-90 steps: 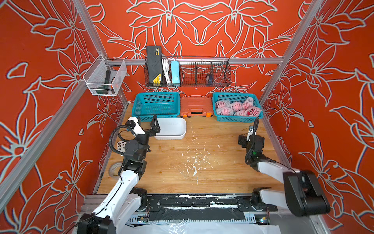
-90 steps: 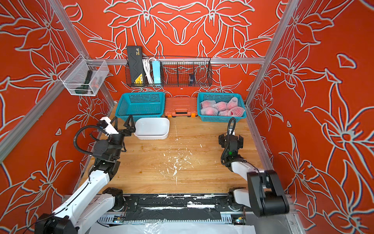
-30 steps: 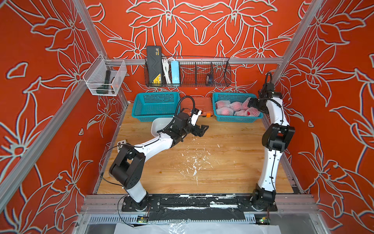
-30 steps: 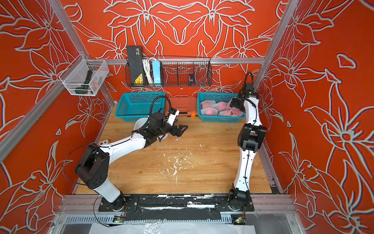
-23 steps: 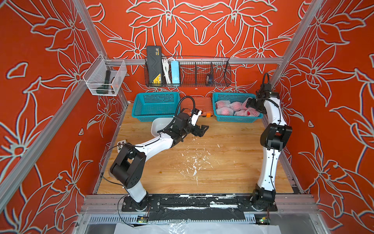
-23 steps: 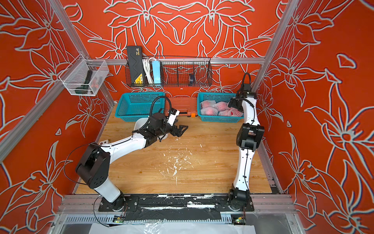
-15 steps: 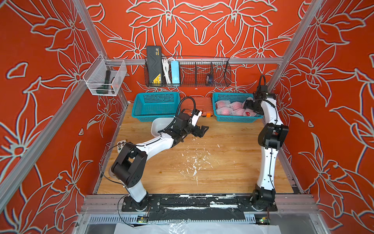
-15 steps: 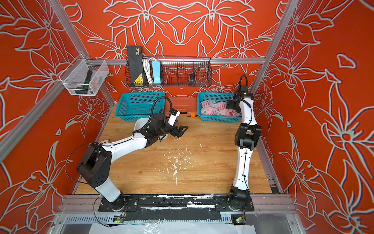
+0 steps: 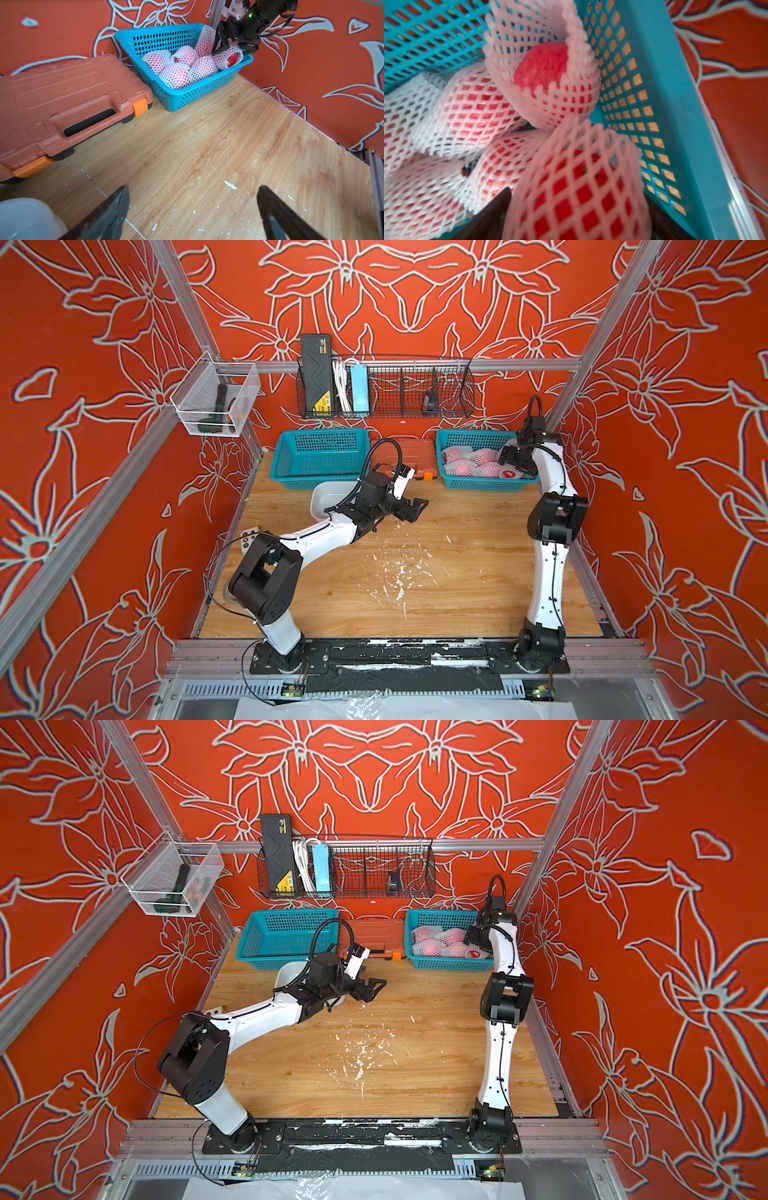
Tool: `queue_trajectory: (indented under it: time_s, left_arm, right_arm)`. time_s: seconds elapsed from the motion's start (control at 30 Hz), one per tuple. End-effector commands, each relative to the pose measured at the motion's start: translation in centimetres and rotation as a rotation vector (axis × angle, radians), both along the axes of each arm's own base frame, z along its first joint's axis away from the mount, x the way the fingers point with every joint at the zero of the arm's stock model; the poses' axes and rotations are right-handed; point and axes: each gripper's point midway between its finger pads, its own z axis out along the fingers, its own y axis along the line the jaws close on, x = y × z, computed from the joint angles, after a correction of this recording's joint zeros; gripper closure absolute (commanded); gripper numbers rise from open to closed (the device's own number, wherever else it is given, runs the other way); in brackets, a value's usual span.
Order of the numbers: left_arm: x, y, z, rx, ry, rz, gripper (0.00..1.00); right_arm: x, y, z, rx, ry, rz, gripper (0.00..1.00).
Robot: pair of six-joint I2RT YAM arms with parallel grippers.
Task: Remove foam nets from apples
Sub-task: Pick up the apple from the basket.
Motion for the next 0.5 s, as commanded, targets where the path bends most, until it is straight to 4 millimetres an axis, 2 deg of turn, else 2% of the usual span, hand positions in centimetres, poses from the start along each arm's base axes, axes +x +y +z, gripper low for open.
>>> queue_trajectory:
  time_s: [0.0, 0.13, 0.3, 0.47]
  left_arm:
    - [0.4, -0.1, 0.4, 0.01, -0.007, 0.004, 0.06]
    - [0.3, 0.2, 0.7, 0.013, -0.01, 0.014, 0.06]
    - [0.2, 0.6, 1.1, 0.004, -0.014, 0.034, 0.06]
    - [0.0, 1.1, 2.1, -0.009, -0.026, 0.058, 0.06]
  right_arm:
    - [0.0, 0.4, 0.8, 0.005, -0.018, -0.007, 0.17]
    - [-0.2, 0.3, 1.6, -0.008, -0.04, -0.007, 0.22]
    - [-0.5, 0.4, 2.6, -0.005, -0.06, -0.006, 0.23]
    - [-0.5, 0.4, 5.2, -0.006, -0.112, -0.003, 0.28]
